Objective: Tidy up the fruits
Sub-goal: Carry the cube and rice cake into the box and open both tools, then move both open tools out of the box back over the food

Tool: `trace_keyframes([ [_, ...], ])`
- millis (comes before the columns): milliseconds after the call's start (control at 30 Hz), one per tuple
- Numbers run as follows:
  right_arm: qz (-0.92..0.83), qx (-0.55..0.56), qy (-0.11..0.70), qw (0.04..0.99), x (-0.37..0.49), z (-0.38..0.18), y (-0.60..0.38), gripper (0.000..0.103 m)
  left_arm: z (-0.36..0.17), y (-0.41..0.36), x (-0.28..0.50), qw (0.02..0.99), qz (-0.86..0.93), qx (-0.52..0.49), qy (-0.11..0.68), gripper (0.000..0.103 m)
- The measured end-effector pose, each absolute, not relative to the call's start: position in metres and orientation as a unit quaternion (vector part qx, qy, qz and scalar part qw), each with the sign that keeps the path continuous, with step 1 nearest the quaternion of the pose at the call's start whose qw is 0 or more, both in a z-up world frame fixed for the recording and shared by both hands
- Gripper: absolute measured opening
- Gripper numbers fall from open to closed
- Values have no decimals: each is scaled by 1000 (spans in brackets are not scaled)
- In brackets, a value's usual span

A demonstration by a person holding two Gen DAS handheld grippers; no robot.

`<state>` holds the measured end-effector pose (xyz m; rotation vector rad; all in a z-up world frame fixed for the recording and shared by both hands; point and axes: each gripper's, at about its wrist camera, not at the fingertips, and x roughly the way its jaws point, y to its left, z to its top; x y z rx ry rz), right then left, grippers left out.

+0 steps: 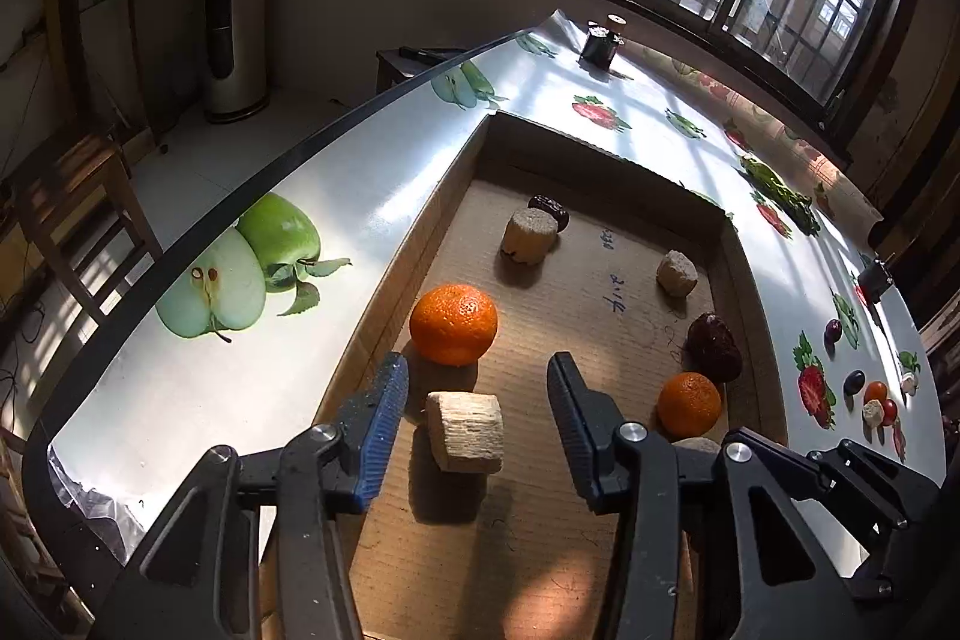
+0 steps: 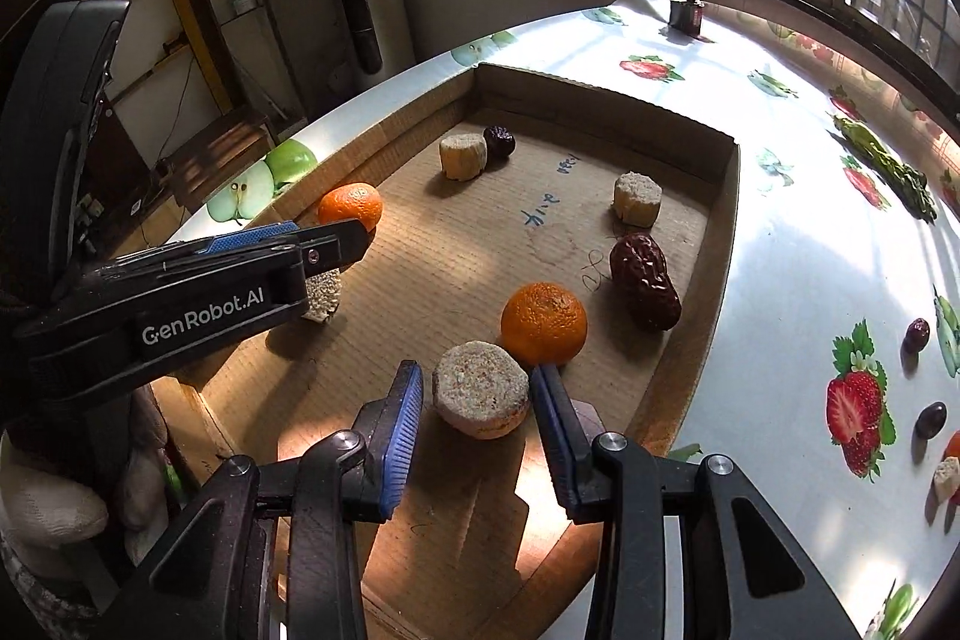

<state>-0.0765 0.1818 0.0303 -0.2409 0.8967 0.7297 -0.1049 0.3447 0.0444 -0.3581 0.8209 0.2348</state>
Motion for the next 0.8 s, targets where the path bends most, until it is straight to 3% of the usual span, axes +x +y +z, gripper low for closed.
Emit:
trace_keyframes([
  [100,344,-103,411,838,-80,40,174,55,58,340,-111,901,131,-160,380,63],
  [300,337,-69,399,850,-87,55,143,62,84,315,-122,916,149,-117,355,82],
  [533,308,-50,381,870,-92,68,80,69,105,264,-125,929,95,-87,348,82],
  [800,198,3,383,902,-80,70,-60,69,103,190,-110,925,17,-60,375,82],
])
